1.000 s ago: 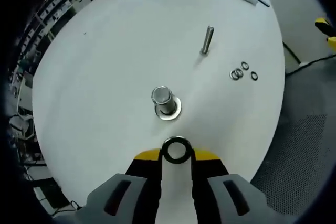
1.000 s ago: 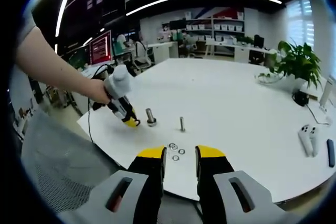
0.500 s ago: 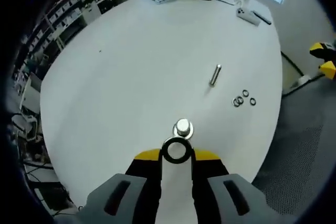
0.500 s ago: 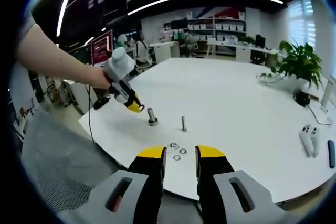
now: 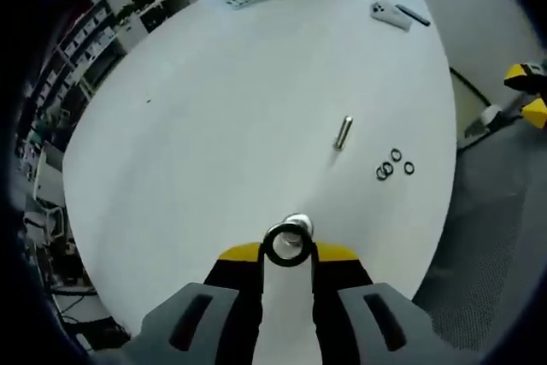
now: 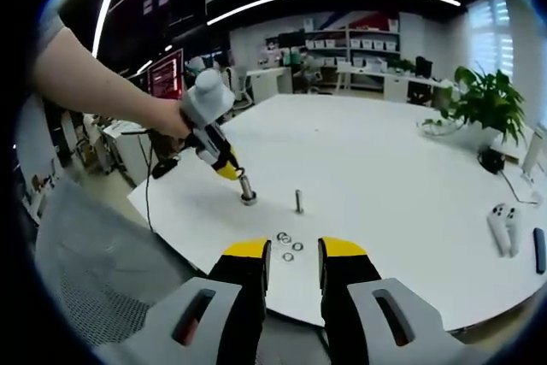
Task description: Place the washer onto the threaded stud by aligning its center hole with the stud, sliding it down to the base, and recovering from edge contact or off-axis alignment until the washer reaches the visible bottom stop.
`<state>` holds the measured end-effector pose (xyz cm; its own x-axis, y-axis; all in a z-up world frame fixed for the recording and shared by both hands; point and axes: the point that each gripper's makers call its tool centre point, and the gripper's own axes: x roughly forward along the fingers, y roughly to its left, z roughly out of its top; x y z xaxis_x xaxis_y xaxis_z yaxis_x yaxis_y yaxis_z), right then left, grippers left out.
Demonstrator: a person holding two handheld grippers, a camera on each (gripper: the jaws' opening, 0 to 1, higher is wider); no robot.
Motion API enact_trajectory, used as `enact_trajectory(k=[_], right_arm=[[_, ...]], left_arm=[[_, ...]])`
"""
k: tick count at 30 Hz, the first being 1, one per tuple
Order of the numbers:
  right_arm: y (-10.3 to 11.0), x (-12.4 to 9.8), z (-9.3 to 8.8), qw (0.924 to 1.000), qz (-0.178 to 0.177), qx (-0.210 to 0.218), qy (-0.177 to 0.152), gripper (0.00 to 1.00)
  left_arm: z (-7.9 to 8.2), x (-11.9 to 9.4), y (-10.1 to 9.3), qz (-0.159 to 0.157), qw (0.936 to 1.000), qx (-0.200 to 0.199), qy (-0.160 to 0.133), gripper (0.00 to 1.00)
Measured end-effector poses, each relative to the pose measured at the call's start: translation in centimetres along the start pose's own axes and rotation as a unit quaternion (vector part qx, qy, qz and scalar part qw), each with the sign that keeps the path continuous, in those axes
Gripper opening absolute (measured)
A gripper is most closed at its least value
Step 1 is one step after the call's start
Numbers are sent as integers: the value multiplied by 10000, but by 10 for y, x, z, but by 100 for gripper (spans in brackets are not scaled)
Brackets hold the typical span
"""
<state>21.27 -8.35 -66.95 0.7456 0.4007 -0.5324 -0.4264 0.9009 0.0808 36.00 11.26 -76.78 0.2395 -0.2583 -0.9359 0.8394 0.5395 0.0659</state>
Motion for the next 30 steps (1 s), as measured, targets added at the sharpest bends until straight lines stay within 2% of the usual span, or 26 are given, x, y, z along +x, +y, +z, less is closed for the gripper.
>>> enact_trajectory(k=[14,21,25,28,30], right_arm=[[-2,0,0,10000,-38,6,-1,25],[-3,0,-1,10000,-74,10,20,25],[-4,0,-2,9999,-103,15,37,25],[-4,0,-3,9999,-110,-7,68,25],[-4,0,-3,9999,-121,5,66,25]], left_arm=[[1,21,-6,-83,9986,421,307,19],[-8,44,-5,-118,9976,459,504,19],[-11,54,-12,-116,9968,536,585,19],[-12,53,-15,-76,9947,794,649,19],[-7,50,-15,-72,9961,657,580,19]])
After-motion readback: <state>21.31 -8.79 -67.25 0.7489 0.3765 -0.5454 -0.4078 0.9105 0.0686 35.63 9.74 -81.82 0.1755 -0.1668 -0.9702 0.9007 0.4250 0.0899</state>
